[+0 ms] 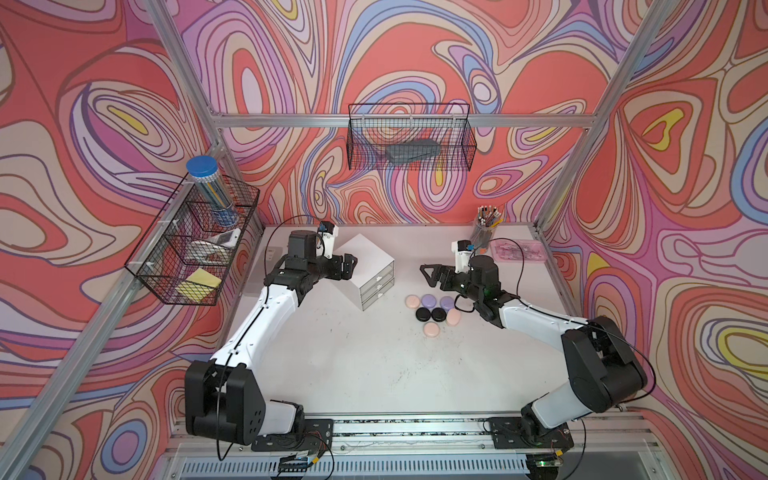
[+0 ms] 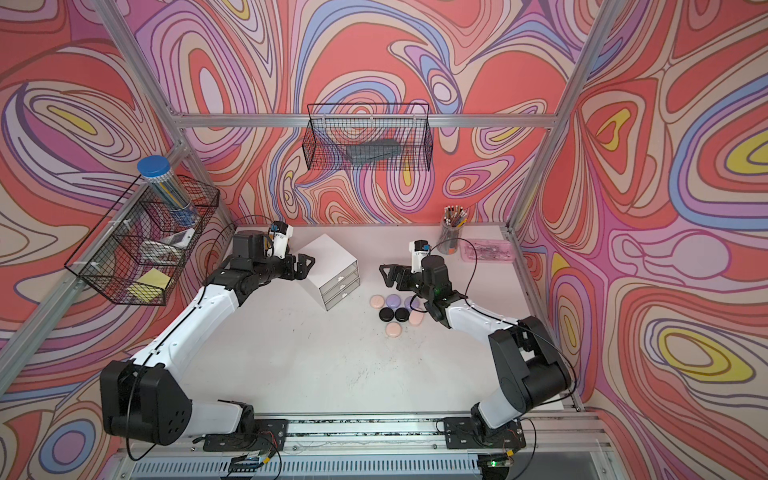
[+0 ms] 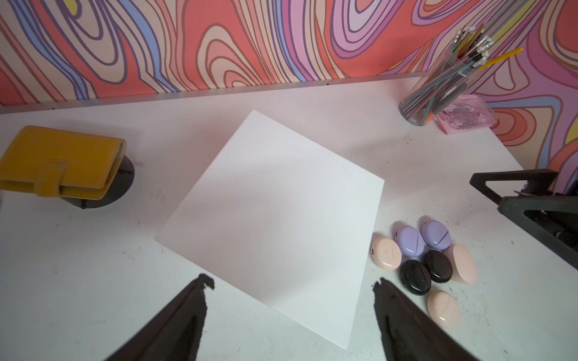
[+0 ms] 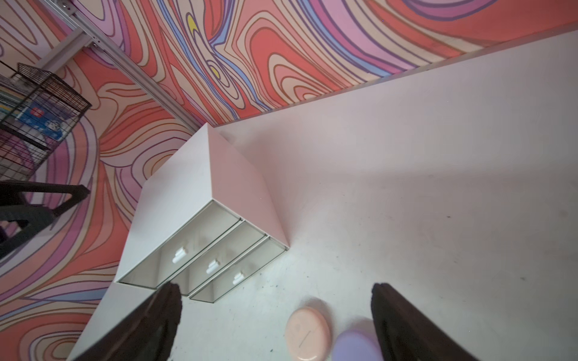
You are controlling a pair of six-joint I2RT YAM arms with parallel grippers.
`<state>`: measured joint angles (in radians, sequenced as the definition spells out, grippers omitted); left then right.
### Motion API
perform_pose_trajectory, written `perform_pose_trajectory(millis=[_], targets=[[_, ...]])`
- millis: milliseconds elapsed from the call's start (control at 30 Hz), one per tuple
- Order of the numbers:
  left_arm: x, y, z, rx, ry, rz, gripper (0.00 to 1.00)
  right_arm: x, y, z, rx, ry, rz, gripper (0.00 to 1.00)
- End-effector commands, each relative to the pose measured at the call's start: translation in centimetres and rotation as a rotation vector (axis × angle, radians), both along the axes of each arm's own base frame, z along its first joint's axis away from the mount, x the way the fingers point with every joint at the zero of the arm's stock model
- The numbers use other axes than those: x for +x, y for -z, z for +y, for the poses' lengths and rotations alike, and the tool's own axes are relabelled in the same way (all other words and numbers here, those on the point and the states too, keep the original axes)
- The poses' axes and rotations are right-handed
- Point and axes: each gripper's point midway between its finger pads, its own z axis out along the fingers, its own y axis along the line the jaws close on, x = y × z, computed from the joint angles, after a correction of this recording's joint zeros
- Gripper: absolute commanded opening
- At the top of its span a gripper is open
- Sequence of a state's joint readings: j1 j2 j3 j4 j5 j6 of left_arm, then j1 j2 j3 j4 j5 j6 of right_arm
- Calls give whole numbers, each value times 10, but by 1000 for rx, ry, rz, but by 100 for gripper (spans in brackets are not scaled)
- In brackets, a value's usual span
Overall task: Put the bluetooth earphones in the drawer according to color
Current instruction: Open the drawer in the storage box.
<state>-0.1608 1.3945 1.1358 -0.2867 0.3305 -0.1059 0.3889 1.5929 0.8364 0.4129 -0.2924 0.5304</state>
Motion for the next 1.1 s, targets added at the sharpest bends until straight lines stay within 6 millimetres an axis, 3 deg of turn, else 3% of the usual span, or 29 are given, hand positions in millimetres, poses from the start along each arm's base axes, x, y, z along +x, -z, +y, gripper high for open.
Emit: perform_pose_trajectory(millis=[0,300,367,567,1067], targets=[[2,4,-10,-34,23,16,84,6,-6,21,135,-35,15,96],[4,29,-12,-19,38,71,59,6,8,72,225,-102,59,96],[9,26,-13,-24,42,51,53,6,9,79,241,-112,61,96],[10,33,-13,-18,44,64,26,8,14,93,325,-124,91,96],[15,53,-2,37,-14,150,0,8,23,120,397,-153,135,87]])
